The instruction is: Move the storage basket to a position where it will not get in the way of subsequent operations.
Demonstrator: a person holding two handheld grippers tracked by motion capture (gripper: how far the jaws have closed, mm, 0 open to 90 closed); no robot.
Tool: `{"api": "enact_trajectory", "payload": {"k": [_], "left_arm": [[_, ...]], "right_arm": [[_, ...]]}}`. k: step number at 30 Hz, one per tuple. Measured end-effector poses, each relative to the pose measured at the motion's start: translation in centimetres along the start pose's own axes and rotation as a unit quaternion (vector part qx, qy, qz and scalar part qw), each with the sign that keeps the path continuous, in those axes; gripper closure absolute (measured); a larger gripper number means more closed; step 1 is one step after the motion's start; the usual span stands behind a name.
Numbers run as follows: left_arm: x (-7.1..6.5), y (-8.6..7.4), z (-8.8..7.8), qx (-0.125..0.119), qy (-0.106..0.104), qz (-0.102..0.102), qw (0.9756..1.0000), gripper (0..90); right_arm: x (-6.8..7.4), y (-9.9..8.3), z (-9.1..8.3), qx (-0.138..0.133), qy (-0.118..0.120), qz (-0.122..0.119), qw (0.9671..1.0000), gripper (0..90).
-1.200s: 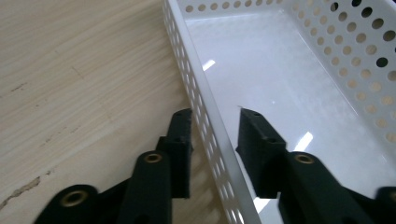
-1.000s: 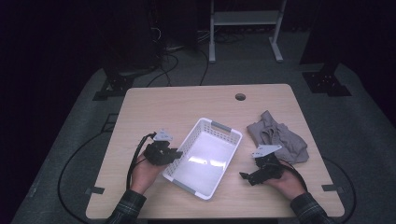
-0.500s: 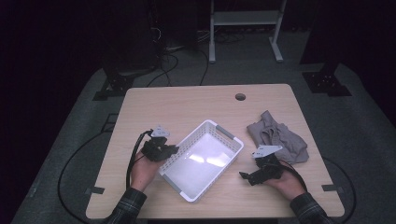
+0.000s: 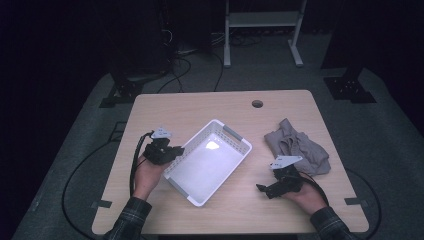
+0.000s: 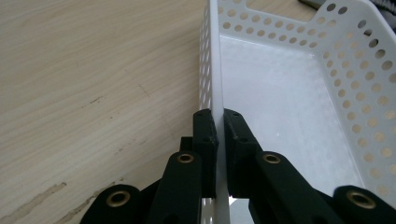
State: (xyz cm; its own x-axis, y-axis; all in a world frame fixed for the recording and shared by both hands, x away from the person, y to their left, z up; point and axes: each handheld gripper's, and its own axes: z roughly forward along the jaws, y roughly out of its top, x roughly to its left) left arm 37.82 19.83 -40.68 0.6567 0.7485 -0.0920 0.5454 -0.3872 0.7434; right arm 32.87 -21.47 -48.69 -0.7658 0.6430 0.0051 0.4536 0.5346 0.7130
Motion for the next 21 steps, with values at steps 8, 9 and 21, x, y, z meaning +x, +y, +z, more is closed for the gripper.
{"api": "enact_trajectory", "payload": {"k": [8,9,21], "left_arm": [[1.4,0.6,0.1,-0.006,0.004,0.0,1.0,84.7],[1.6,0.6,0.1,-0.008,0.005,-0.001,1.0,84.7],[4.8,0.7,0.1,-0.016,0.028,-0.021,0.9993,84.7]], "right_arm": [[0.0,0.0,0.0,0.0,0.0,-0.001,1.0,2.3],[0.0,0.0,0.0,0.0,0.0,0.0,1.0,2.3],[0.0,0.0,0.0,0.0,0.0,0.0,1.0,2.3]]}}
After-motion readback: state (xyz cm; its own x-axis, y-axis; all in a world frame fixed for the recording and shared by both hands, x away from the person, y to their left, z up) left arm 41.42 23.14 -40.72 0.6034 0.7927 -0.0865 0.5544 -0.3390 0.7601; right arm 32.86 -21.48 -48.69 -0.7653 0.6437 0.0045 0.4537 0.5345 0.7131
